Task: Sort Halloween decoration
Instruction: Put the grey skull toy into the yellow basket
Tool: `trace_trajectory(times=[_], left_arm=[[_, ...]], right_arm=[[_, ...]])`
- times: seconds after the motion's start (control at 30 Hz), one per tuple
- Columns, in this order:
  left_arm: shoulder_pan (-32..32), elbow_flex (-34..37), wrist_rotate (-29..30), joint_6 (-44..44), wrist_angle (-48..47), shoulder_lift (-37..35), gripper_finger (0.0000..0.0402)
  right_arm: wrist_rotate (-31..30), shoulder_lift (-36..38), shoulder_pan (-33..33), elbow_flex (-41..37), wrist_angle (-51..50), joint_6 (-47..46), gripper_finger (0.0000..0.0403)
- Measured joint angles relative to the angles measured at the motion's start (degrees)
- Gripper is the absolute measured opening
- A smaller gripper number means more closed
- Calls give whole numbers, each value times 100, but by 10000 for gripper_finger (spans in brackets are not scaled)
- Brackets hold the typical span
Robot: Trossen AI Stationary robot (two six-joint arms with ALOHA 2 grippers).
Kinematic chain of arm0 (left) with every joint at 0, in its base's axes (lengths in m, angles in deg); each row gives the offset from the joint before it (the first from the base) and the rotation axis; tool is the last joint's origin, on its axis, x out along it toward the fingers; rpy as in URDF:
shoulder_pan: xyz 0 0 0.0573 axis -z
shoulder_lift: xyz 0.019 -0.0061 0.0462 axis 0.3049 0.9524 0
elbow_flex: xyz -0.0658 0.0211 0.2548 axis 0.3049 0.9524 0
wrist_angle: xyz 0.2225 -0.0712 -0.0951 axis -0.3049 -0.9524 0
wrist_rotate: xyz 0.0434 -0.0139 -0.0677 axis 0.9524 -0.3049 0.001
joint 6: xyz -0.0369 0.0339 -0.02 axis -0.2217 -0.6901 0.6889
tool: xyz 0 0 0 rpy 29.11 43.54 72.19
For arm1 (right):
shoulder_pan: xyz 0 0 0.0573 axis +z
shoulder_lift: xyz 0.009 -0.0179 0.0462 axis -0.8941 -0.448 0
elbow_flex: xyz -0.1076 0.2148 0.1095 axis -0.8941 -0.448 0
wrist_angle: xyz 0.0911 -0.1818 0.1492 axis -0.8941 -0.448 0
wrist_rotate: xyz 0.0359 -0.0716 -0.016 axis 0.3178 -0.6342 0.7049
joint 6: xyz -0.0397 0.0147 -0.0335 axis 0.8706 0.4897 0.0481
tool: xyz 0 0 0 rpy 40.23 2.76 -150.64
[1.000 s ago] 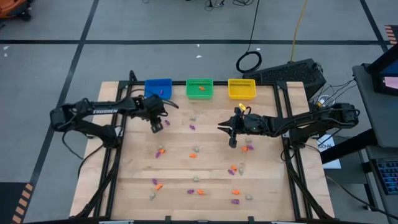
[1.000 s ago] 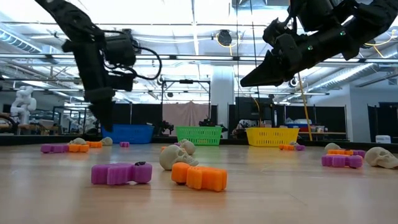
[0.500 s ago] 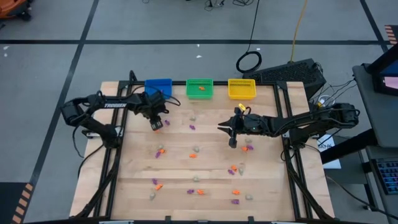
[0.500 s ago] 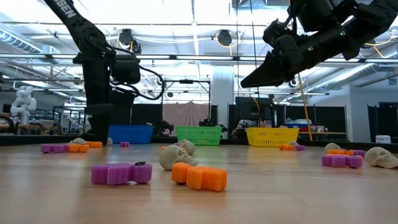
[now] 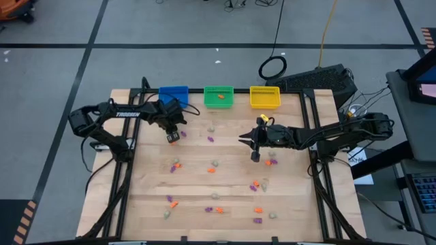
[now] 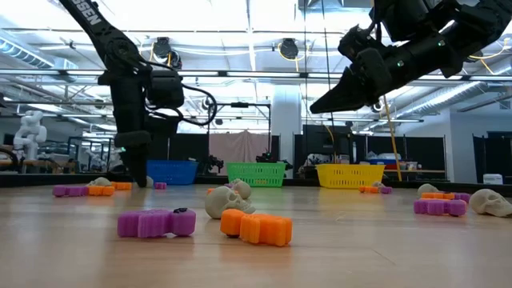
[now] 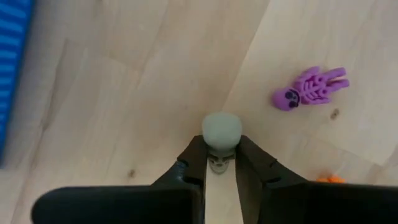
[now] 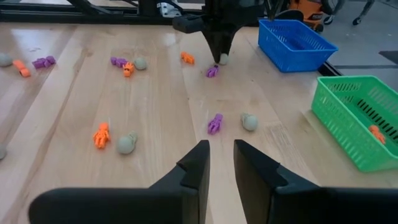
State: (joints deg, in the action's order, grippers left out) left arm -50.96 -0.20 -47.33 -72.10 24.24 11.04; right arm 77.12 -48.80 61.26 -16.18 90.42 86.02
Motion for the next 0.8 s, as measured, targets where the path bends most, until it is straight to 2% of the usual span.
trace_trajectory(times=[0.1,0.27,0.4,0.6,0.8], left_arm=[[52,-106,-81,40,-58,-103,41],[213,-558,-609,403,-5,-272,40],[546,-893,-688,814,255,-268,40],[1050,-1326,-674,1365,1029,-128,40],[1201,-2160,-618,1529,1491,545,40]], right_arm=[[0,0,0,0,-42,21,61],[-7,86,0,3,-70,21,61],[-28,290,0,28,-164,22,61],[-38,975,-1,66,-371,68,61],[-463,1850,-22,68,-708,235,61]])
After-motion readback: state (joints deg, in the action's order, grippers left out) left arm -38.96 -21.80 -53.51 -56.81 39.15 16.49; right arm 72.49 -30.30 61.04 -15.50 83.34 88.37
